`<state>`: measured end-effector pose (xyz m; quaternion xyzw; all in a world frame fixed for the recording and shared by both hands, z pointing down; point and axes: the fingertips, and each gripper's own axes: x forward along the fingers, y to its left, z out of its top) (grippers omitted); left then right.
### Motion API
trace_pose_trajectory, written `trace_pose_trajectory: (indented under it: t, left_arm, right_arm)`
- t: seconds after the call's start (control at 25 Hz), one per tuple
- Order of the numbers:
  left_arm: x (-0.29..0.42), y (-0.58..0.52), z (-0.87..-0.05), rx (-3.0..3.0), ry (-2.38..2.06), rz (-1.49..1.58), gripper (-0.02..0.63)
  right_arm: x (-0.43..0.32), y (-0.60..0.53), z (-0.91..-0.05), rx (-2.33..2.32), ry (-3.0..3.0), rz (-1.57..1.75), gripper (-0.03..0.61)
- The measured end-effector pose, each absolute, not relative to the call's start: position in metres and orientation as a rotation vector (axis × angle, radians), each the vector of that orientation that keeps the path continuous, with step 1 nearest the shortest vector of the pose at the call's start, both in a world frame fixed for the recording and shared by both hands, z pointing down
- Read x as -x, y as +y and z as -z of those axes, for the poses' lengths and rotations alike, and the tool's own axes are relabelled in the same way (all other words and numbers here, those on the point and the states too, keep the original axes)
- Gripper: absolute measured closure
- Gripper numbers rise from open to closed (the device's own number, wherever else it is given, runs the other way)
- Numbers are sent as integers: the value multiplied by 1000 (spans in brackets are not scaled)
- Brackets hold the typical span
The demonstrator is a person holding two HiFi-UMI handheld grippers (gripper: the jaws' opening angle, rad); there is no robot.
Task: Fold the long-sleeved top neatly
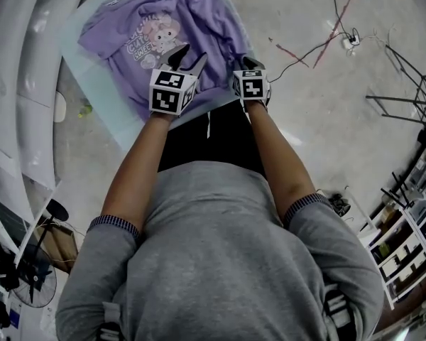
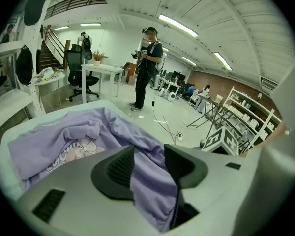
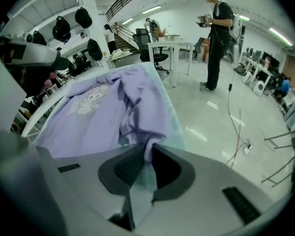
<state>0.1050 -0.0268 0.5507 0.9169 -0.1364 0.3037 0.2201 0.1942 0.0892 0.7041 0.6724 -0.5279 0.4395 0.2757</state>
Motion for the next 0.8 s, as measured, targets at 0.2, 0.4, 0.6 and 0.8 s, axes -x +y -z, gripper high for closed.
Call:
trace_pose_trajectory:
  t: [0.2, 0.4, 0.6, 0.8]
  left_arm:
    - [-90, -39, -544, -2531, -419, -845, 397]
    - [-81, -56, -528, -2527, -490, -807, 397]
    - [-86, -66, -506, -2540, -542, -765, 397]
    - [-99, -71, -488, -2555, -574, -745, 397]
  right_arm:
    - [-204, 91, -690, -1822, -1439, -1251, 539]
    - [-253, 85, -650, -1847, -1529, -1317, 540]
    - [-294, 72, -612, -1806, -1606, -1286, 538]
    - [-333, 55, -584, -1757, -1638, -1214, 538]
